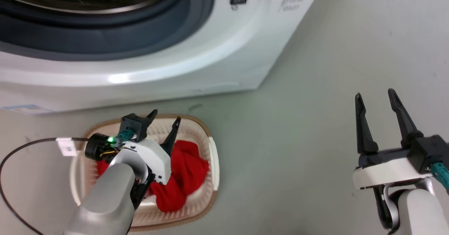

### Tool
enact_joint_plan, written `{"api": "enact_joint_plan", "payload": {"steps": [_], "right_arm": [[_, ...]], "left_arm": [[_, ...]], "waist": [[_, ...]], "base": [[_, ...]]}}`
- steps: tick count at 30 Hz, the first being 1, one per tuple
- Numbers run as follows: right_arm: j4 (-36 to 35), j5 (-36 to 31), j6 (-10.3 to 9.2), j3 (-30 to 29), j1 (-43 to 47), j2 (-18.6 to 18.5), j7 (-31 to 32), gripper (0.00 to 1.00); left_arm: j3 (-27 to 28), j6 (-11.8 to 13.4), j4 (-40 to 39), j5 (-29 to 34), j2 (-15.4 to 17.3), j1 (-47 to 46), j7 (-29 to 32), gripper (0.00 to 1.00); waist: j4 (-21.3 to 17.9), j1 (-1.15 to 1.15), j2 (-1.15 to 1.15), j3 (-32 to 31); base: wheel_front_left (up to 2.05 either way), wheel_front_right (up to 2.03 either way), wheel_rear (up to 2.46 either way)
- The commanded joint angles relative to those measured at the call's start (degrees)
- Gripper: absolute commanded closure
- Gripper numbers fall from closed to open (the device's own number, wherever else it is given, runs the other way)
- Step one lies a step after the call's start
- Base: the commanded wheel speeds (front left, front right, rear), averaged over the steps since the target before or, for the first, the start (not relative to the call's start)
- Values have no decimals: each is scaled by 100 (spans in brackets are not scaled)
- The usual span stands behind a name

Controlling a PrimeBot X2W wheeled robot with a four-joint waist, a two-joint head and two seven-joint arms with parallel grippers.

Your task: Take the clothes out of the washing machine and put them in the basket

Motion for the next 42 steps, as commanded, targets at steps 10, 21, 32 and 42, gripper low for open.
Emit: {"api": "enact_joint_plan", "payload": {"steps": [10,21,32,42], "right_arm": [[169,-198,-4,-200,460,-5,-11,0],[219,-111,-4,-264,1175,-4,-11,0],[101,60,-4,-189,1658,-4,-11,0],[106,143,-4,-138,1782,-4,-11,0]], "left_arm": [[1005,237,-1544,487,91,998,-14,0],[2472,592,-3684,1169,-342,2935,-14,0],[2990,496,-4443,1692,-894,3956,-15,0],[3187,429,-4297,1923,-1076,4141,-15,0]], "waist": [[759,1,0,-1521],[981,1,0,-2507],[918,1,0,-2835],[859,1,0,-2916]], "base": [[0,0,0],[0,0,0],[0,0,0],[0,0,0]]}}
